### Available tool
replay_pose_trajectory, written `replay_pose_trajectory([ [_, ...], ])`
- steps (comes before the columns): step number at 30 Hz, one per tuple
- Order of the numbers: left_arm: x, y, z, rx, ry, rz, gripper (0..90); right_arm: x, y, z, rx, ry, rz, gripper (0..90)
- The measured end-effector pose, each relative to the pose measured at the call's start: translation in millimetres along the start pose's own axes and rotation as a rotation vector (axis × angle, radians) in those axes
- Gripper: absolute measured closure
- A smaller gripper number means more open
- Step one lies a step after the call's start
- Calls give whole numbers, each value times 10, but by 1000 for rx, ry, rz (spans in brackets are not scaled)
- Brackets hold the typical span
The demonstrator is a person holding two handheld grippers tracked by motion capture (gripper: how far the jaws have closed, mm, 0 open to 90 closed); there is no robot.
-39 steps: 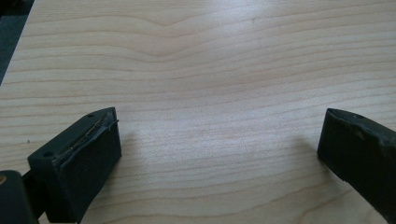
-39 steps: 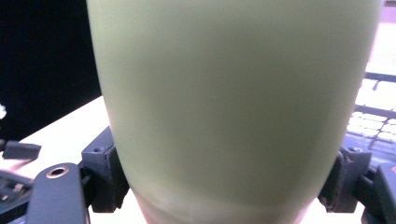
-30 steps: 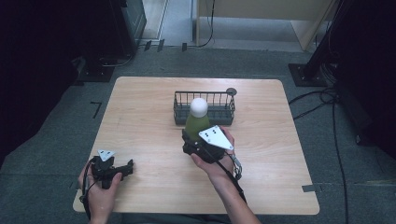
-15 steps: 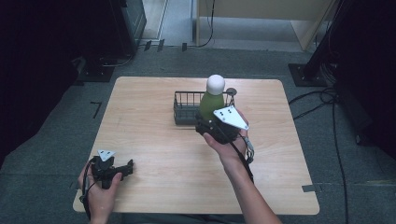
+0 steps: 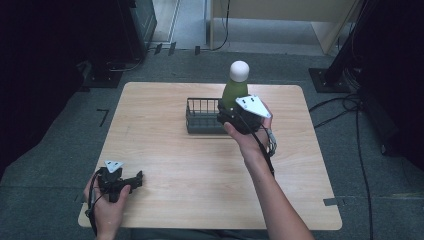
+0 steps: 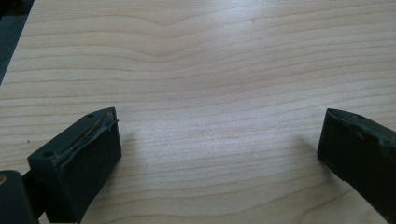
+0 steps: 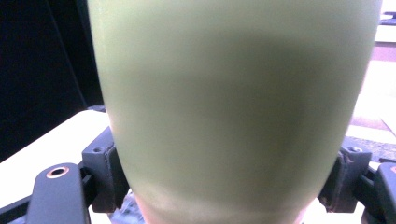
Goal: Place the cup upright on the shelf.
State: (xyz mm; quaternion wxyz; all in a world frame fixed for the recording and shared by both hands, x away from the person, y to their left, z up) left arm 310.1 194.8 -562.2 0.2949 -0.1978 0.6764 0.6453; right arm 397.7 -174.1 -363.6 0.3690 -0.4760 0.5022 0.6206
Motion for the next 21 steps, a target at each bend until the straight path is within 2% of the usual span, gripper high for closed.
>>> replay_pose_trajectory([
  [10,0,1,1,1,-1,1,1,-109,-310,-163,41,-25,-5,202],
  [12,1,2,1,1,-1,2,1,-121,-402,-205,63,-2,-12,202],
  [14,1,2,1,0,-2,3,1,-120,-435,-216,68,1,-12,202],
  [15,1,2,1,1,-2,3,1,-112,-508,-246,73,-5,-7,201],
  [21,1,2,1,1,-2,3,1,-46,-683,-356,94,-44,21,202],
])
Point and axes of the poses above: each handheld gripper's, and its own axes: y roughly backward along the jaws, x roughly out of its underside, z roughly to its left, the point moved 6 cm from there along -y, roughly forward along the jaws, and after that the axes turned 3 degrees about z, right-handed, at the moved point
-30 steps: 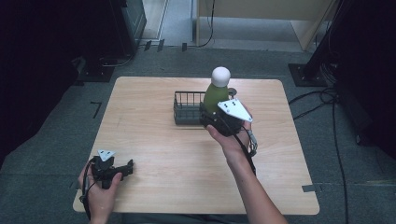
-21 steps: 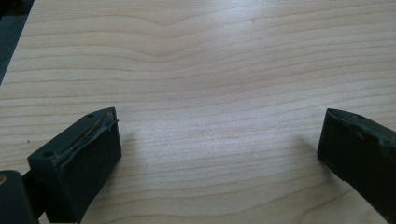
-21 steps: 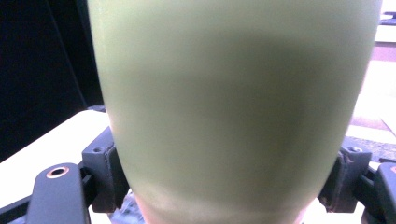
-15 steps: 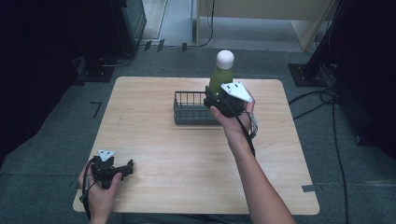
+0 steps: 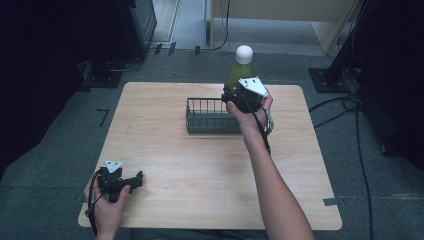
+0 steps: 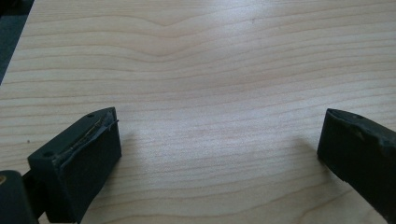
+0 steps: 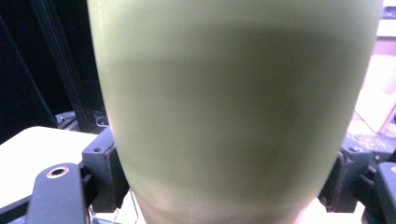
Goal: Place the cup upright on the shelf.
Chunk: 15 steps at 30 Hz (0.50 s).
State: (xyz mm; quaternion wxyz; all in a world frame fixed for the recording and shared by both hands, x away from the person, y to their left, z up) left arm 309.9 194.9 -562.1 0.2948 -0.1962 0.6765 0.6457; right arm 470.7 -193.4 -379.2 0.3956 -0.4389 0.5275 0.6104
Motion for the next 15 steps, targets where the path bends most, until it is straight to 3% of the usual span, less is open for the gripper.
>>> replay_pose_trajectory([
  [15,0,0,0,0,0,0,1,286,-195,-113,10,-14,59,201],
])
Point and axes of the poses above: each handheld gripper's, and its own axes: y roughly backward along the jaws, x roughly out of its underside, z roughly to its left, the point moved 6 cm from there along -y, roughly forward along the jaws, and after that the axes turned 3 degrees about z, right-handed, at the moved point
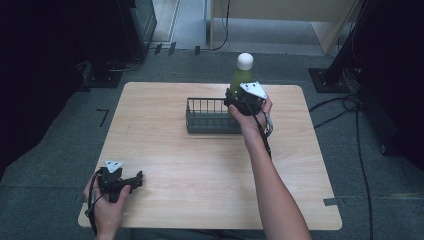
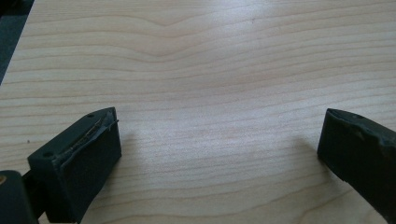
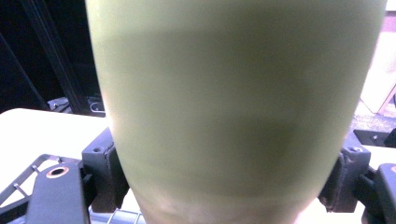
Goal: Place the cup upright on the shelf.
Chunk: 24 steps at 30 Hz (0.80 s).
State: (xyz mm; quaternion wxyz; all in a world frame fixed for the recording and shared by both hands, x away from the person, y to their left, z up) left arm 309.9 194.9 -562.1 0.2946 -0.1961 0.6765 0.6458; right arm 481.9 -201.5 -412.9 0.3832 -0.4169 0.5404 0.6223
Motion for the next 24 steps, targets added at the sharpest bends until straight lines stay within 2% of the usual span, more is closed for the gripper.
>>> replay_pose_trajectory([
  [5,1,1,1,0,-1,1,1,89,-47,-44,-1,-19,12,201],
  [9,1,0,1,0,-1,1,1,149,-81,-69,10,-4,24,201],
  [16,1,1,0,0,-2,1,1,192,-88,-44,-2,18,-17,198],
  [21,1,1,0,0,-2,1,1,199,-109,-73,-27,1,-22,194],
  [24,1,1,0,0,-2,2,1,203,-110,-70,-37,12,-19,194],
])
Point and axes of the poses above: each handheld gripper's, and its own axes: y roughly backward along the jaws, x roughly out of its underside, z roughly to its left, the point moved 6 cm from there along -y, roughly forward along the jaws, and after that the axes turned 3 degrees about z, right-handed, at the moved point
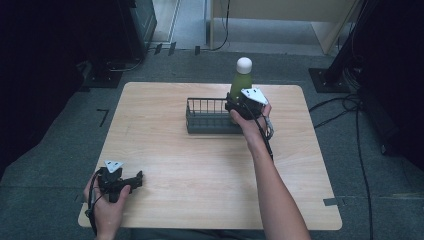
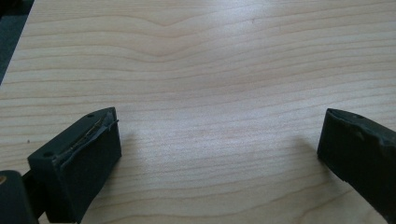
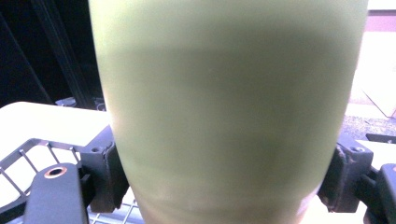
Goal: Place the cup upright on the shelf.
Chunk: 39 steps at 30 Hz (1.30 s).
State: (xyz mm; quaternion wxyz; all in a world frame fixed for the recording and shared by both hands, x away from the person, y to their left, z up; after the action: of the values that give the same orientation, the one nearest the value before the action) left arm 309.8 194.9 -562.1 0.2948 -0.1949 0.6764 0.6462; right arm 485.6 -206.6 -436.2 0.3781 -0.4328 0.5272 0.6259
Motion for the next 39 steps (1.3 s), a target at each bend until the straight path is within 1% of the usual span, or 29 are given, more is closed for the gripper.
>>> replay_pose_trajectory([
  [1,0,0,0,0,0,0,1,-1,-1,-1,-2,1,0,193],
  [5,0,0,0,0,0,0,1,1,-4,-17,-17,-23,9,186],
  [7,0,0,0,0,0,0,1,4,-5,-14,-20,-23,14,175],
  [9,0,0,0,0,0,0,1,9,-7,-20,-18,-41,23,142],
  [11,0,0,0,0,0,0,1,26,-8,-33,-36,-72,45,124],
  [14,0,-1,0,0,0,-1,1,39,-1,-48,-40,-84,54,122],
  [18,0,-1,0,0,0,0,1,52,41,-49,-45,-78,61,115],
  [21,0,0,0,0,0,0,1,50,91,-37,-75,-85,90,44],
  [22,0,0,0,0,0,0,1,50,91,-37,-75,-85,90,44],
  [24,0,0,0,0,0,0,1,35,153,-46,-86,-82,90,29],
  [32,0,-1,0,0,-1,-1,1,60,297,-87,-93,-66,88,8],
  [34,0,-1,0,0,0,-1,1,87,334,-103,-99,-61,97,0],
  [39,0,-1,0,0,0,-1,1,158,446,-174,-103,-64,99,0],
])
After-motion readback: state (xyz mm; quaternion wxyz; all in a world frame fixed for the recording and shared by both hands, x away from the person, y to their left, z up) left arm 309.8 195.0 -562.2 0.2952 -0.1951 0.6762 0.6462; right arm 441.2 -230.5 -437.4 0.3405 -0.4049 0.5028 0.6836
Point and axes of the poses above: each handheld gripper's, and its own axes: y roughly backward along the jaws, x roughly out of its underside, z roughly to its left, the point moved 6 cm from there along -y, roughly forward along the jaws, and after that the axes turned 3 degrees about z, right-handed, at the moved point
